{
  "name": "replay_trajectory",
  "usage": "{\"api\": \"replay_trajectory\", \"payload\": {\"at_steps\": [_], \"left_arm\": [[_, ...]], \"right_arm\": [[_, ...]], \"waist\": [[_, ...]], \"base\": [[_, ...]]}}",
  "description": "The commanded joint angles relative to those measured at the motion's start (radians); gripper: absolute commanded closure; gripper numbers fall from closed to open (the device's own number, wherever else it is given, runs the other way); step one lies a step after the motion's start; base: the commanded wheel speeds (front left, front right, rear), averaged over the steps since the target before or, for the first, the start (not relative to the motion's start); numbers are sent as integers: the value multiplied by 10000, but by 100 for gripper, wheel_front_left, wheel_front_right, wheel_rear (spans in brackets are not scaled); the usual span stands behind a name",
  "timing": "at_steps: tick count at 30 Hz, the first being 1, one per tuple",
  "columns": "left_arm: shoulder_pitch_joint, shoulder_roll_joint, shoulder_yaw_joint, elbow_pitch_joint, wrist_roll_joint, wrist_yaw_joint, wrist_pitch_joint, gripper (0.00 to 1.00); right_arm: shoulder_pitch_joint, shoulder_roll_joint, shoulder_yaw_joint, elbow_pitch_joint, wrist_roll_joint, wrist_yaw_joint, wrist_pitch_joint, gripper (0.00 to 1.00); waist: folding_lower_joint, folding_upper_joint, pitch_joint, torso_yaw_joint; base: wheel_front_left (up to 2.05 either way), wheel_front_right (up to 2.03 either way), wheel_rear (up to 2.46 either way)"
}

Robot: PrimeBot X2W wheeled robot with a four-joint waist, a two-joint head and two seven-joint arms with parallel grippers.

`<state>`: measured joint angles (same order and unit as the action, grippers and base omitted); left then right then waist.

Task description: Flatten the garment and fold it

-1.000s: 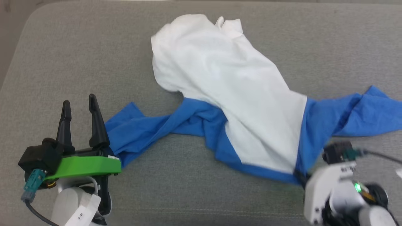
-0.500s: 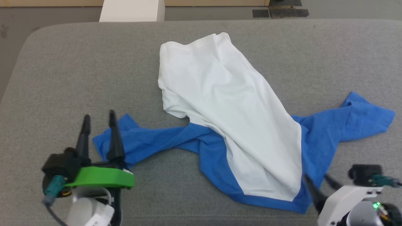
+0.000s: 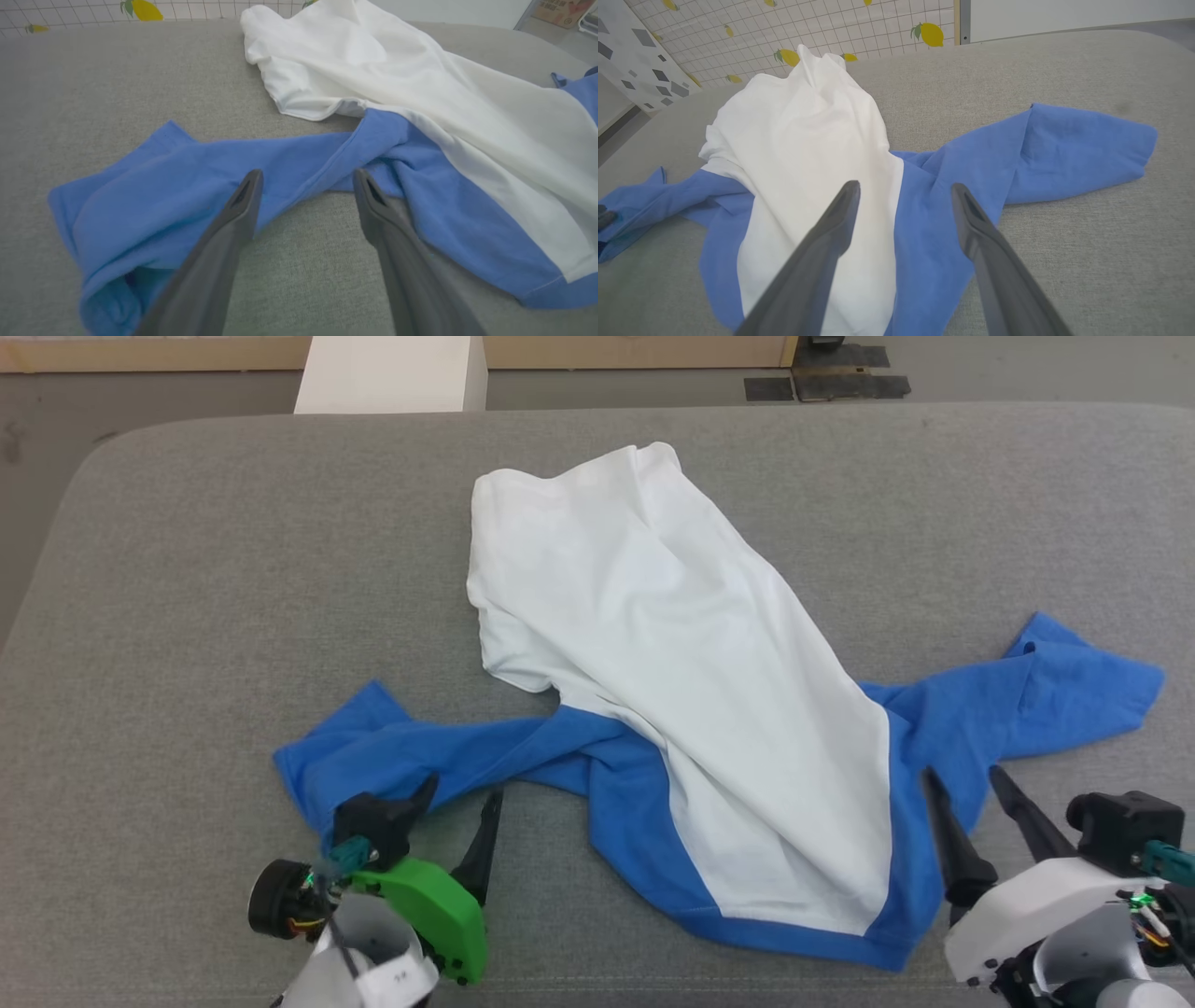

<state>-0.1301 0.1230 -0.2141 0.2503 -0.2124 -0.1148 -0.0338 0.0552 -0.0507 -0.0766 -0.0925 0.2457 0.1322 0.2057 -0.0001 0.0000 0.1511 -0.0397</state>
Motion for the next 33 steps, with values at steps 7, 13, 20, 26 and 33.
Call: {"api": "replay_trajectory", "payload": {"at_steps": [7,13,20,26,33], "left_arm": [[-1022,507,-397,791,-114,-101,1152,0],[-1399,937,-761,1239,-258,-134,1937,100],[-1395,1483,-1301,717,-993,-154,2307,100],[-1060,2440,-1569,-1884,-4399,-157,3036,100],[-1200,4250,0,-3670,-6433,28,4389,100]], "right_arm": [[-316,5,246,52,121,-15,-99,0],[-441,5,281,108,183,-15,-106,0],[-467,5,251,189,314,-15,-169,0],[-467,5,224,172,283,-15,-176,0],[-577,5,232,157,312,-15,-171,0]], "waist": [[1,0,310,-192],[1,0,426,-263],[1,0,390,-190],[1,0,399,-38],[1,0,673,132]], "base": [[0,0,0],[0,0,0],[0,0,0],[0,0,0],[0,0,0]]}}
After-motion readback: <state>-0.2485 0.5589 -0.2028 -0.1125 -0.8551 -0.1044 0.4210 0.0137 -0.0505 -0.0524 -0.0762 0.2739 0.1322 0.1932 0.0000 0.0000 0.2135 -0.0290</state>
